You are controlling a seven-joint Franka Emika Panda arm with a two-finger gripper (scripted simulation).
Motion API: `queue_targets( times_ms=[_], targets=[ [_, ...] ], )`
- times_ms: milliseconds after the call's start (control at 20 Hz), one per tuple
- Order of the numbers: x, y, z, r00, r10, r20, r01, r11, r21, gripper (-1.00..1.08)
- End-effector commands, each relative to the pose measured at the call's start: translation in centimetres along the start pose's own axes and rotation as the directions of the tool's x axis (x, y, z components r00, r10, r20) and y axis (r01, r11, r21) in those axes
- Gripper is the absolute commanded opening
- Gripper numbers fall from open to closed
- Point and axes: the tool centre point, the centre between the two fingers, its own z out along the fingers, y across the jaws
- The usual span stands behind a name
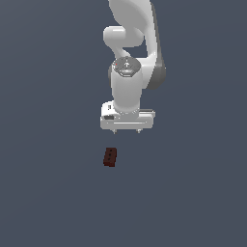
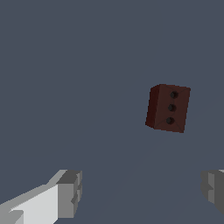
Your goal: Pick up the object and move it to a goal position.
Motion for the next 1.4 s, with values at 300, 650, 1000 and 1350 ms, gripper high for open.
queue_targets(
  times_ms=[300,650,1000,1350],
  targets=[
    [2.0,2.4,2.7,0.999,0.050,-0.001,-0.050,0.999,-0.003,1.00],
    [4.2,5.7,6.4,0.994,0.112,-0.004,-0.112,0.994,-0.010,1.00],
    [5.2,7.5,8.6,0.989,0.145,-0.006,-0.145,0.989,-0.015,1.00],
    [5.2,7.8,9.1,0.989,0.148,-0.005,-0.148,0.989,-0.016,1.00]
  ],
)
